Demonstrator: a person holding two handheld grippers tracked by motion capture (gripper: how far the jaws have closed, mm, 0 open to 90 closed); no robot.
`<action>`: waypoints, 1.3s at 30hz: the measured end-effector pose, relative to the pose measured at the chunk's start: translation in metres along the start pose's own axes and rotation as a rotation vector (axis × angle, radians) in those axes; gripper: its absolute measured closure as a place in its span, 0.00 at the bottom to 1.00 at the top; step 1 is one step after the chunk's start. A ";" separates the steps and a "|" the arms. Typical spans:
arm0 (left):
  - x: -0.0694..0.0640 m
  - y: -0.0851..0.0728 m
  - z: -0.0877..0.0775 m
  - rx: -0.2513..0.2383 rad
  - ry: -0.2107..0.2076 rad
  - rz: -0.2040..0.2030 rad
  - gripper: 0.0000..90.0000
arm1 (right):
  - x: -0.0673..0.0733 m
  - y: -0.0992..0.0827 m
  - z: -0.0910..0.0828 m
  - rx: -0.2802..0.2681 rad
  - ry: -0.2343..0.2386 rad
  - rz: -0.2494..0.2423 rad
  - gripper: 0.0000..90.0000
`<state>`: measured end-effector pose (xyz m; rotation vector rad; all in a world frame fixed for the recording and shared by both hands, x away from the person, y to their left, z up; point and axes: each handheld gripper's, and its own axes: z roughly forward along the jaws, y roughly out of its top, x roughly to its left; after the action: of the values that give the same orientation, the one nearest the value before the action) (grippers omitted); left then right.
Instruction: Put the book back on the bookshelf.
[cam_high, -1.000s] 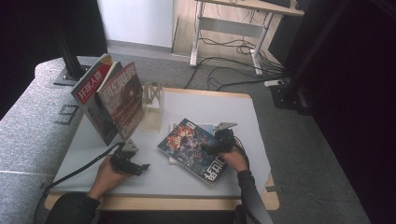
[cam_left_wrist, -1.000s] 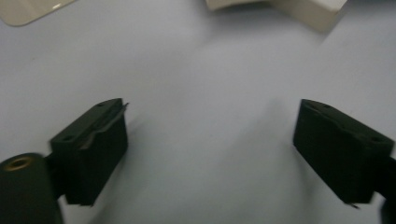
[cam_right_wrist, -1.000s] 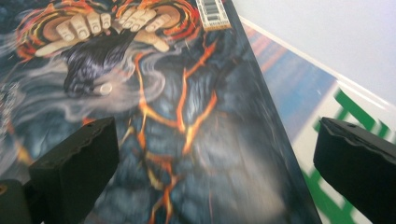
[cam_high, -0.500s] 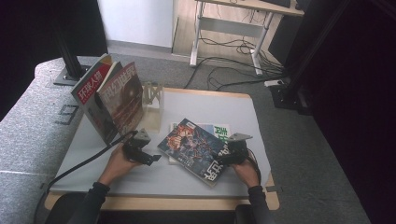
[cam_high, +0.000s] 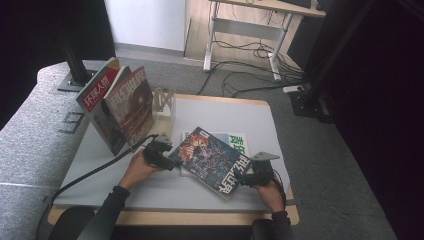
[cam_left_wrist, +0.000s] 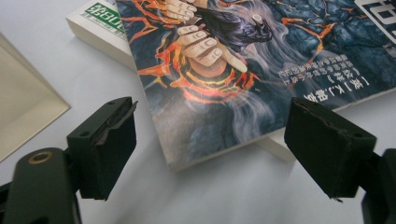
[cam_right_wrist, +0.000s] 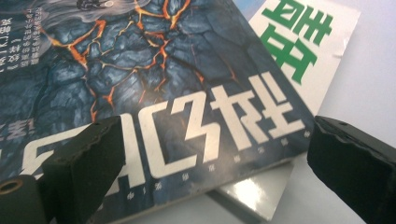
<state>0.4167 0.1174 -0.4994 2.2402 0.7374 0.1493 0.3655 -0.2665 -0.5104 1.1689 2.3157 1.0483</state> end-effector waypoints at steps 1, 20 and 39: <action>-0.001 0.001 0.002 0.003 -0.002 0.002 0.21 | 0.000 -0.001 0.000 0.000 0.011 0.004 0.04; -0.004 0.003 0.007 0.046 0.018 -0.009 0.28 | 0.001 -0.003 0.007 0.018 0.020 -0.008 0.00; -0.030 -0.017 -0.006 0.090 0.026 0.005 0.31 | -0.021 0.027 0.036 0.030 0.050 0.001 0.00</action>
<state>0.3822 0.1137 -0.5037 2.3289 0.7668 0.1510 0.4134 -0.2562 -0.5150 1.1682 2.3774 1.0579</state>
